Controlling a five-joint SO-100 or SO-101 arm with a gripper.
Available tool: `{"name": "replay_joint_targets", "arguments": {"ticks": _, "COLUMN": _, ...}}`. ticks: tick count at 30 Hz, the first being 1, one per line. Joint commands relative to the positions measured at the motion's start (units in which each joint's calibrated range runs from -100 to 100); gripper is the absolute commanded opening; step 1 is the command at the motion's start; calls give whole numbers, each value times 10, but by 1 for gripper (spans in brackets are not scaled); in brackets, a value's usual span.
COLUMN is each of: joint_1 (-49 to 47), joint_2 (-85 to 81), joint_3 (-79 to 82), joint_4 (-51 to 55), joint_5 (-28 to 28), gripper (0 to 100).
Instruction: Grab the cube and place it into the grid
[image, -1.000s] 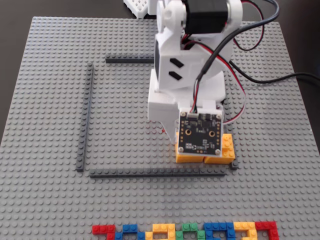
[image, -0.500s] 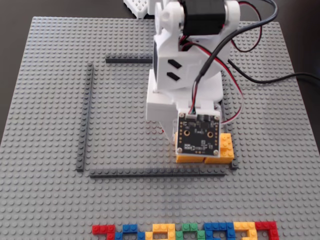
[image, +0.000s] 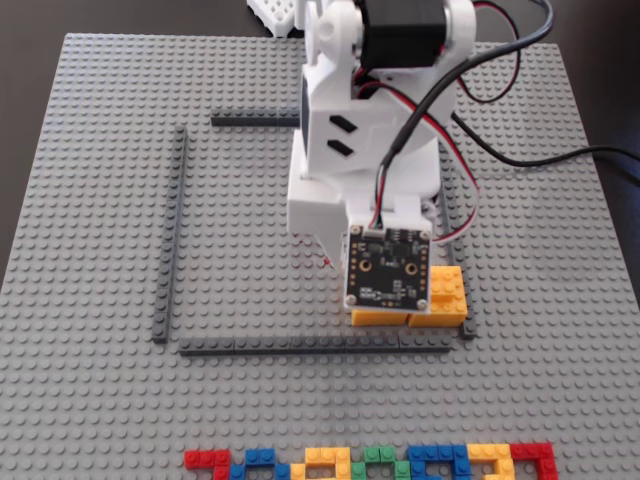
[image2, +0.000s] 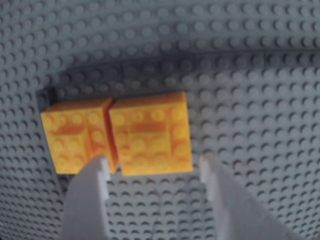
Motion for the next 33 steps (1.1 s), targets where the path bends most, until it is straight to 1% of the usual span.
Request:
{"name": "replay_joint_targets", "arguments": {"ticks": 1, "joint_1": 2, "joint_2": -67, "joint_3": -57, "joint_4": 7, "joint_5": 1, "gripper": 23}}
{"name": "replay_joint_targets", "arguments": {"ticks": 10, "joint_1": -3, "joint_2": -95, "joint_3": -117, "joint_4": 39, "joint_5": 0, "gripper": 22}}
{"name": "replay_joint_targets", "arguments": {"ticks": 13, "joint_1": -8, "joint_2": -118, "joint_3": -150, "joint_4": 61, "joint_5": 1, "gripper": 20}}
{"name": "replay_joint_targets", "arguments": {"ticks": 16, "joint_1": -16, "joint_2": -153, "joint_3": -169, "joint_4": 83, "joint_5": 0, "gripper": 13}}
{"name": "replay_joint_targets", "arguments": {"ticks": 19, "joint_1": -27, "joint_2": -198, "joint_3": -169, "joint_4": 103, "joint_5": -2, "gripper": 3}}
{"name": "replay_joint_targets", "arguments": {"ticks": 21, "joint_1": -32, "joint_2": -236, "joint_3": -153, "joint_4": 111, "joint_5": -4, "gripper": 0}}
{"name": "replay_joint_targets", "arguments": {"ticks": 33, "joint_1": -58, "joint_2": -529, "joint_3": -26, "joint_4": 134, "joint_5": -10, "gripper": 0}}
